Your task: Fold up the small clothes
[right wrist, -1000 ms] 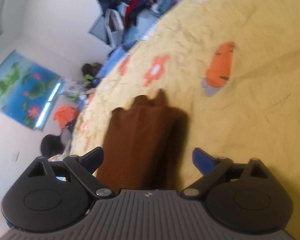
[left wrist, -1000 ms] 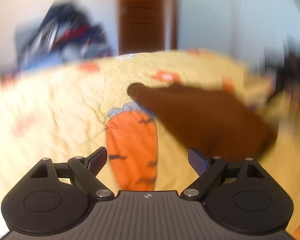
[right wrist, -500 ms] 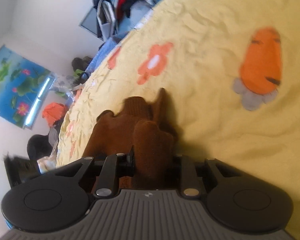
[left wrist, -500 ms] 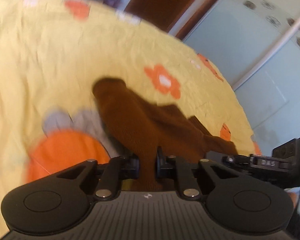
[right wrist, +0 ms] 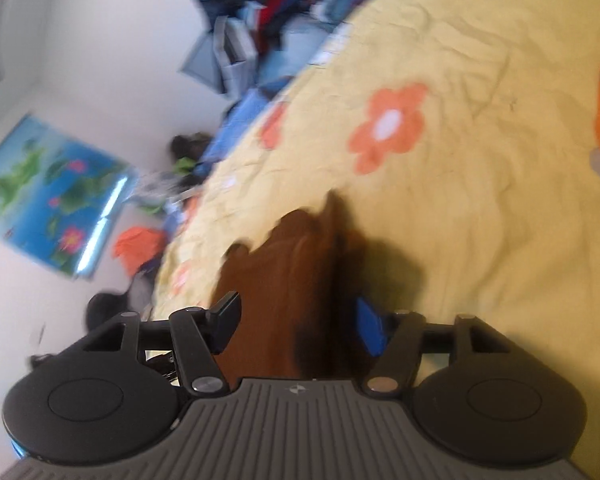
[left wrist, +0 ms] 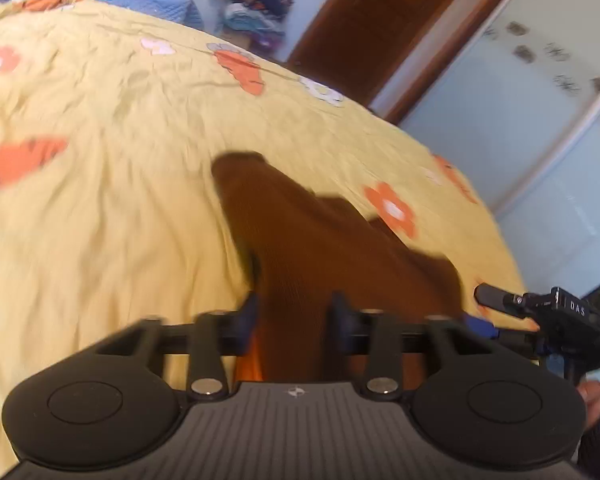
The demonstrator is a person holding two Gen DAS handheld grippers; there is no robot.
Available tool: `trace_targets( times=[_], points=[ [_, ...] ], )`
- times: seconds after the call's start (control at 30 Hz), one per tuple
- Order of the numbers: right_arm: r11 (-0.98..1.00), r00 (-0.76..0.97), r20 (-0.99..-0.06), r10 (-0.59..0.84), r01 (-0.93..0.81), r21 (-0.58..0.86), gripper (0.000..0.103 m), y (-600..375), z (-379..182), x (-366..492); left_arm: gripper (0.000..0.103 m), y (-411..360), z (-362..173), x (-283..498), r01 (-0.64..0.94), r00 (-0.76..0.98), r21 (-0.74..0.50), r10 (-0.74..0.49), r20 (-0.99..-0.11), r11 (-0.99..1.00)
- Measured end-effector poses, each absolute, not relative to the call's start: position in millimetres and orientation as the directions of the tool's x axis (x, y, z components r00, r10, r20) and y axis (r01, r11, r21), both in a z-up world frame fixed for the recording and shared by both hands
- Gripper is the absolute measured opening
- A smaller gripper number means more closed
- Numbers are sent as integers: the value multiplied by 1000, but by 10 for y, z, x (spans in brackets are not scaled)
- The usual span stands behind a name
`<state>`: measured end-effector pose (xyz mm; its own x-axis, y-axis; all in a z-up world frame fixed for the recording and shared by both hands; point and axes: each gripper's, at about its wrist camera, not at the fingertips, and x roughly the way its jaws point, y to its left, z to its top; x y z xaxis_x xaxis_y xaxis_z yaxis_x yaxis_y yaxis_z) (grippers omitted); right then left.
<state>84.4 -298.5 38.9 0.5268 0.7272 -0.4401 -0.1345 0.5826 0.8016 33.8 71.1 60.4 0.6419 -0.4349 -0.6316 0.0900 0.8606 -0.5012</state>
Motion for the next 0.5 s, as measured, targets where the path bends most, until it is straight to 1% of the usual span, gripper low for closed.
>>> trace_targets(
  times=[0.03, 0.1, 0.17, 0.23, 0.27, 0.33, 0.37, 0.4, 0.43, 0.5],
  points=[
    [584, 512, -438, 739, -161, 796, 65, -3018, 442, 732, 61, 697, 591, 163, 105, 648, -493, -436, -625, 864],
    [574, 477, -434, 764, -197, 794, 65, -3059, 527, 508, 62, 626, 566, -116, 153, 637, -477, -456, -622, 865],
    [569, 439, -435, 786, -241, 786, 64, -3056, 583, 323, 62, 510, 498, -241, 178, 599, -487, -487, -636, 855],
    [597, 406, -472, 783, -274, 754, 63, -2954, 598, 248, 62, 434, 391, -252, 166, 565, -500, -497, -658, 850],
    [625, 398, -504, 767, -283, 727, 59, -2894, 586, 230, 62, 400, 337, -228, 150, 551, -505, -496, -671, 850],
    [665, 357, -569, 741, -274, 694, 45, -2772, 477, 254, 62, 364, 306, -210, 138, 548, -514, -498, -672, 846],
    [679, 332, -595, 732, -279, 679, 19, -2717, 418, 267, 62, 355, 320, -205, 135, 546, -511, -494, -677, 849],
    [703, 319, -627, 711, -287, 651, 12, -2671, 380, 259, 62, 359, 324, -200, 128, 544, -515, -494, -679, 848],
    [719, 330, -639, 695, -311, 621, 12, -2671, 403, 240, 62, 371, 324, -202, 124, 541, -522, -498, -678, 844],
    [739, 390, -629, 673, -322, 592, 12, -2800, 482, 201, 62, 388, 315, -220, 124, 538, -531, -507, -674, 838]
  ],
)
